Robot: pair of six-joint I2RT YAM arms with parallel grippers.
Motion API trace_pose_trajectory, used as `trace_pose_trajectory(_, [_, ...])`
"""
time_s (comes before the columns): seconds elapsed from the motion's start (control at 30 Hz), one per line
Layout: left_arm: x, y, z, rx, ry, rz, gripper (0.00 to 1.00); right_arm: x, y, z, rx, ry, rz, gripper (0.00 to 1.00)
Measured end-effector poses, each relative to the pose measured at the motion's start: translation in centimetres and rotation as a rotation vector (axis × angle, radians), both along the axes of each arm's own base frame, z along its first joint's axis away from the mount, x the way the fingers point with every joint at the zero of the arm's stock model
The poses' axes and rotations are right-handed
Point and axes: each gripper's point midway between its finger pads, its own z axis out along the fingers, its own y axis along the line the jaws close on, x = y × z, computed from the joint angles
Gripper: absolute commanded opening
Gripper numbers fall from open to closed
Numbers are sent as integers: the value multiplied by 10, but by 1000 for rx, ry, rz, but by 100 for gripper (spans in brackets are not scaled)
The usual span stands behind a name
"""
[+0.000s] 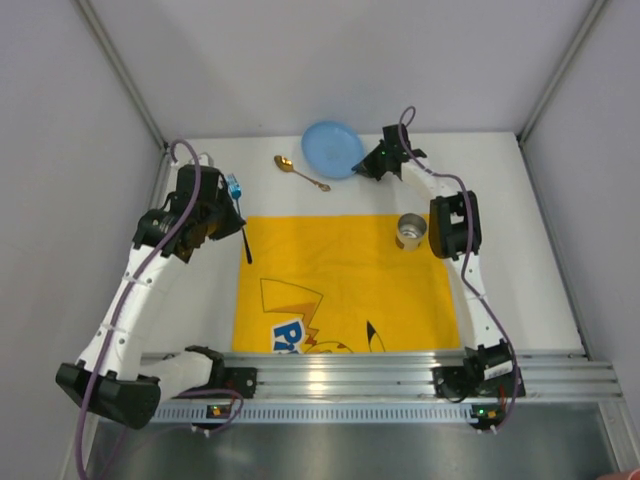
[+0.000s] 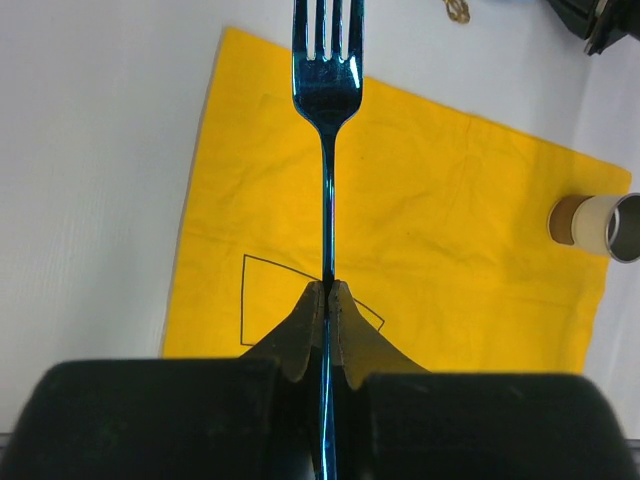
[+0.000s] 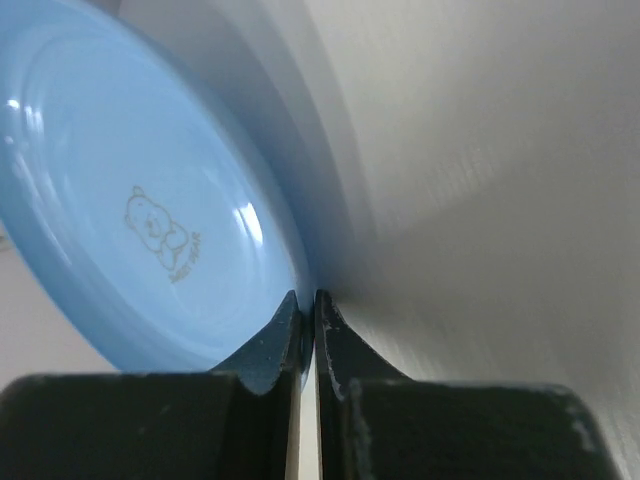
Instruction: Set the dinner table for one person
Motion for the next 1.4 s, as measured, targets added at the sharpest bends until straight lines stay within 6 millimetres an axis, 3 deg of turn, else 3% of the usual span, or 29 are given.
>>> trace_pose_trajectory(0.43, [-16, -8, -40, -3, 115, -36, 0, -2, 6, 0, 93, -9, 37, 0])
trace_pose_trajectory(0.57, [-16, -15, -56, 0, 156, -63, 0, -4, 5, 8, 126, -11, 44, 0])
trace_pose_trajectory(0.73, [-11, -23, -86, 8, 216, -103, 0, -1, -2, 56, 180, -82, 52, 0])
trace_pose_trajectory(0.9, [-6, -35, -131, 11, 313, -160, 0, -3, -21, 144, 223, -220, 62, 0])
trace_pose_trajectory(1.03, [-2, -42, -170, 23, 394, -200, 0, -27, -49, 213, 201, -343, 84, 0])
trace_pose_trajectory(1.13, [3, -45, -194, 41, 439, -228, 0, -60, -69, 240, 161, -393, 107, 0])
trace_pose_trajectory(1.23, [8, -45, -211, 66, 460, -254, 0, -93, -82, 248, 120, -411, 129, 0])
trace_pose_trajectory(1.4, [9, -44, -222, 91, 478, -281, 0, -140, -92, 225, 33, -357, 185, 0])
